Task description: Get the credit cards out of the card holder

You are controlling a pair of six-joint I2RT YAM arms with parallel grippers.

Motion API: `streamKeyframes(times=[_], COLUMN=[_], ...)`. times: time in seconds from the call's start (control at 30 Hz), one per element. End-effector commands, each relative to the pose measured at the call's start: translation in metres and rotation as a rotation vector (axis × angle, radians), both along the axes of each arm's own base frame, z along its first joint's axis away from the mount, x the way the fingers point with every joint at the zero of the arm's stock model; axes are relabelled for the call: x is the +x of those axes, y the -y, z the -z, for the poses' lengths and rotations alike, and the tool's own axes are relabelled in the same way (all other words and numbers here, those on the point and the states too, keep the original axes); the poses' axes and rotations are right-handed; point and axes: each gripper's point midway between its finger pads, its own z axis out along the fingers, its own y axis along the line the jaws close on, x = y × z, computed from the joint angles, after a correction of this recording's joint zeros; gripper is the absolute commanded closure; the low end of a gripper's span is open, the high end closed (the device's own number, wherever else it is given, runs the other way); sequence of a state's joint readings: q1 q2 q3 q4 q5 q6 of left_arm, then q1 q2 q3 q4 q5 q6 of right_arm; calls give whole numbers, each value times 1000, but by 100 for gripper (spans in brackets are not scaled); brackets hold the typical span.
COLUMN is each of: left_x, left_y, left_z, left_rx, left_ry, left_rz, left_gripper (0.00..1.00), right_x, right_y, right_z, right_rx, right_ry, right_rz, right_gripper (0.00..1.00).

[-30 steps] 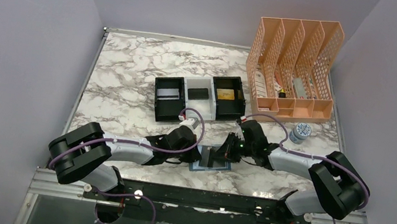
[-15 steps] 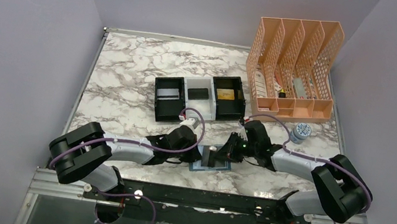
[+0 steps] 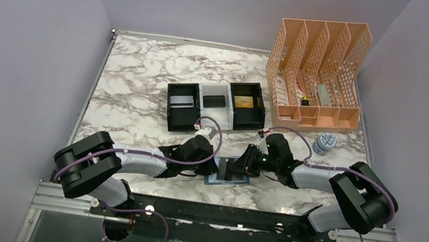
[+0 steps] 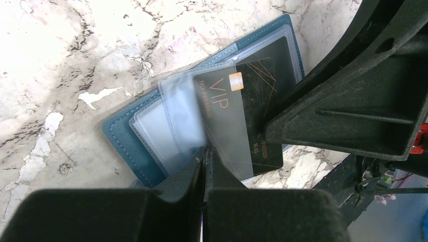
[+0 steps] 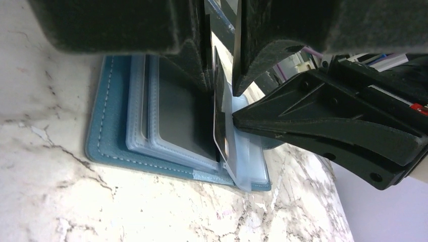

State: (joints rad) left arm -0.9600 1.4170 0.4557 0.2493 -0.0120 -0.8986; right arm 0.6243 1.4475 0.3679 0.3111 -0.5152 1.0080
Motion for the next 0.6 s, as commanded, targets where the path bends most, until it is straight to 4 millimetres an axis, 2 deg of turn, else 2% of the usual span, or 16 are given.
streamKeyframes(times=[0.0, 0.1, 0.27, 0.57], left_x=[-27, -24, -24, -25], left_y=[-49, -55, -53, -54], left_z=[52, 52, 50, 49], left_rx=[248, 288, 265, 266], left_ry=[-103, -96, -93, -88], left_rz=[21, 7, 3, 8], left_gripper=[100, 100, 100, 100], right_x=[6, 12, 22, 12], right_y=[-9, -9, 2, 0], right_z=[-7, -12, -13, -19], right_rx=[68, 71, -20, 5], right_ry=[18, 47, 91, 94], right_rz=[-5, 13, 51, -5], right_gripper=[82, 88, 99, 99])
